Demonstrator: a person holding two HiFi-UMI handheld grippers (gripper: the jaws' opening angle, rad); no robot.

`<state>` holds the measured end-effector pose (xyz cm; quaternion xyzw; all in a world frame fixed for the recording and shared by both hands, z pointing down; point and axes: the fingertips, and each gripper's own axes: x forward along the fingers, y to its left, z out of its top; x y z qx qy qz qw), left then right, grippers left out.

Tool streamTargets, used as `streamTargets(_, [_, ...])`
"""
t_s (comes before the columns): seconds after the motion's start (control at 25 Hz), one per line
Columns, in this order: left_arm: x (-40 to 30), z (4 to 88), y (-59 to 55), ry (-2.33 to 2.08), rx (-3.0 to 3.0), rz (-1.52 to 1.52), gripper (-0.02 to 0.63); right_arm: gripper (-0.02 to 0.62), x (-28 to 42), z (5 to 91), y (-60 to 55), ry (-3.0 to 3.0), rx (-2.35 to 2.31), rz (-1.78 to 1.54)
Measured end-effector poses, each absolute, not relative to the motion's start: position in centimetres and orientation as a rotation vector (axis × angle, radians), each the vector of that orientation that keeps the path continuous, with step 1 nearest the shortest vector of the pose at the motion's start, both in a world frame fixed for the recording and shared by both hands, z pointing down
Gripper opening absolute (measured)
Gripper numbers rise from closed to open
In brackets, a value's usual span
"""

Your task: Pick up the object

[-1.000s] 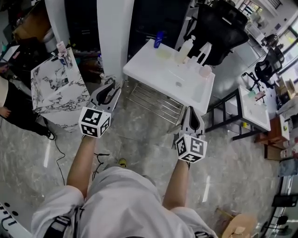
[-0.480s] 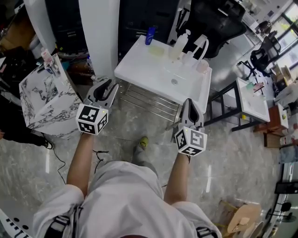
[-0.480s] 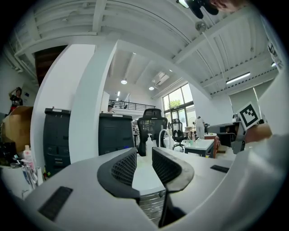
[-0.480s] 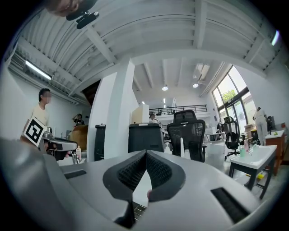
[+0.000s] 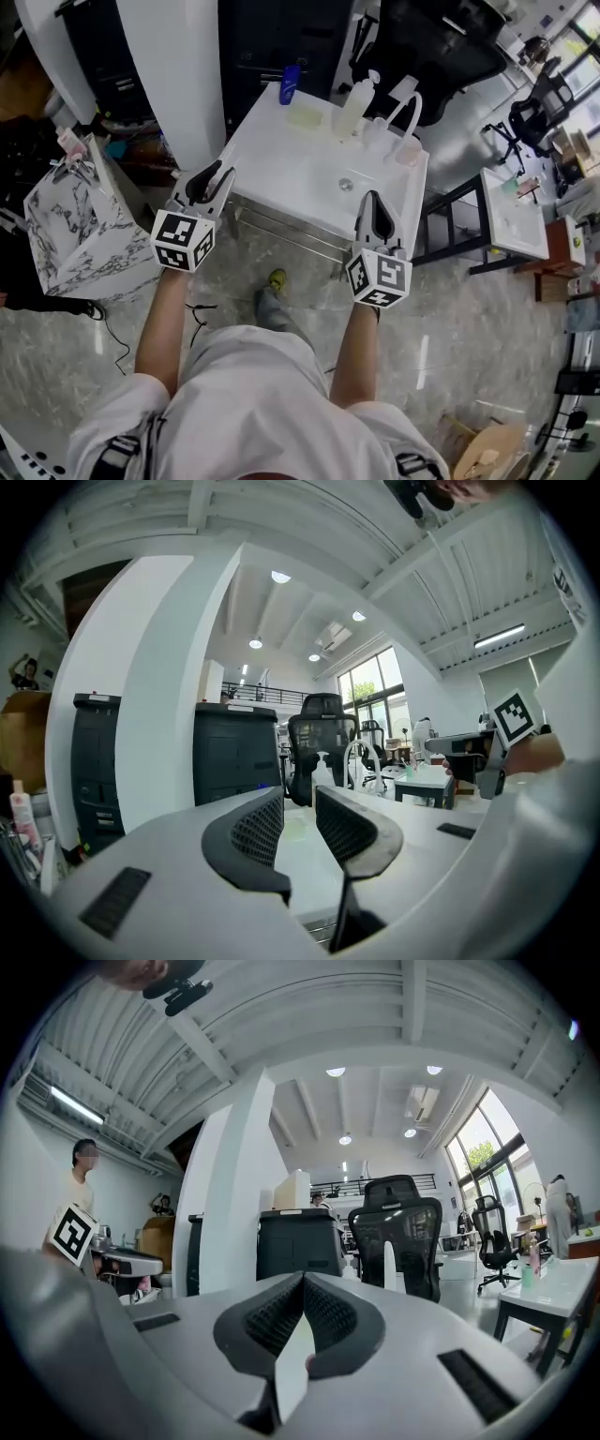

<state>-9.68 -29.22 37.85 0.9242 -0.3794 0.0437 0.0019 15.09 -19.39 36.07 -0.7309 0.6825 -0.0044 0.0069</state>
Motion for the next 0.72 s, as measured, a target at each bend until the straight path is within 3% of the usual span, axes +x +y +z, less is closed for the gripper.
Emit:
streamTargets(0.4, [-0.9, 40.6, -45.3, -1.187, 2.836, 0.225, 0.103, 0.006, 23.0, 38.3, -37.1, 2.21, -2.237, -0.113])
streamTargets(0.72, [6.1, 43.8, -52.3, -1.071, 2.875, 0.423, 0.103, 0.006, 27.2, 41.6, -44.2, 2.227, -2.221, -0.236])
